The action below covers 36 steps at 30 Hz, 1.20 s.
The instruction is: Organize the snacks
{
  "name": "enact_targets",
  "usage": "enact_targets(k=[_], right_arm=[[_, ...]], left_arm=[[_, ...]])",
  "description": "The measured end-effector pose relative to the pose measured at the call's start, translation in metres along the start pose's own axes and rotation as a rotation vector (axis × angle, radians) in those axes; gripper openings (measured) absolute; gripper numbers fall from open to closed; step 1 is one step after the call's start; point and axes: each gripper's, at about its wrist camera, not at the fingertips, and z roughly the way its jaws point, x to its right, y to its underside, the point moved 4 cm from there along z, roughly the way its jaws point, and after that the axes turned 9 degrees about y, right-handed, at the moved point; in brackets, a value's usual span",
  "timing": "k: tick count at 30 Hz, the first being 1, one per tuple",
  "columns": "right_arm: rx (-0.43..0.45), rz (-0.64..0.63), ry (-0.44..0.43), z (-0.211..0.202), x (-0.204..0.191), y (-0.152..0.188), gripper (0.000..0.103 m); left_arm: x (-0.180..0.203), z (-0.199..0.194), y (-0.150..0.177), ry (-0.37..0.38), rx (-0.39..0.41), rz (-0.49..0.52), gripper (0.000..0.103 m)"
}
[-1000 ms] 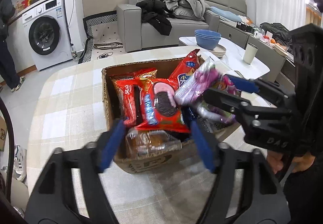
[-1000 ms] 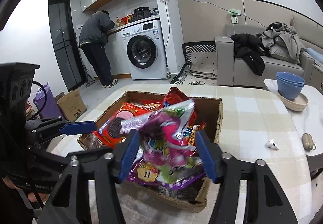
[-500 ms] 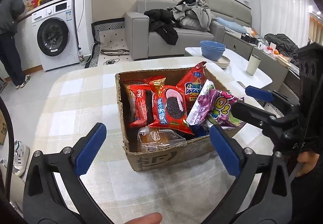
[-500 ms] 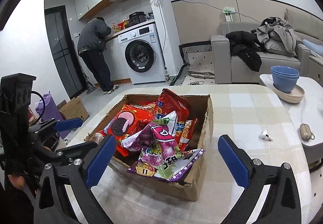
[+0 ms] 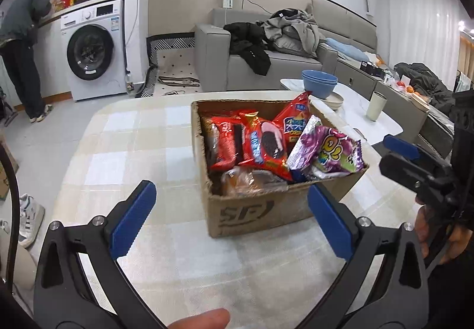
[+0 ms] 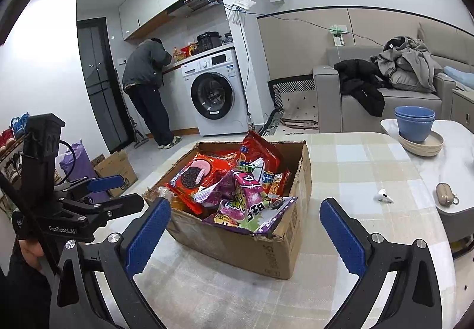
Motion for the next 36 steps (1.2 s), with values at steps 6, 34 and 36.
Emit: enact_targets(k=[6, 34, 36], right_arm=[[0.018, -0.028, -0.005, -0.011, -0.012, 0.008, 0.102], [0.124, -0.084, 0.002, -0.027, -0.026, 0.053, 0.103], [0.129, -0.081, -0.001, -0.028, -0.025, 0.052, 0.103]], left_arm=[[-0.001, -0.017, 0.016, -0.024, 0.032, 0.03, 0.102], [-0.014, -0.002, 0.075, -0.004, 0.091, 0.036, 0.102], [-0.014, -0.001, 0.075, 0.001, 0.091, 0.034, 0.102]])
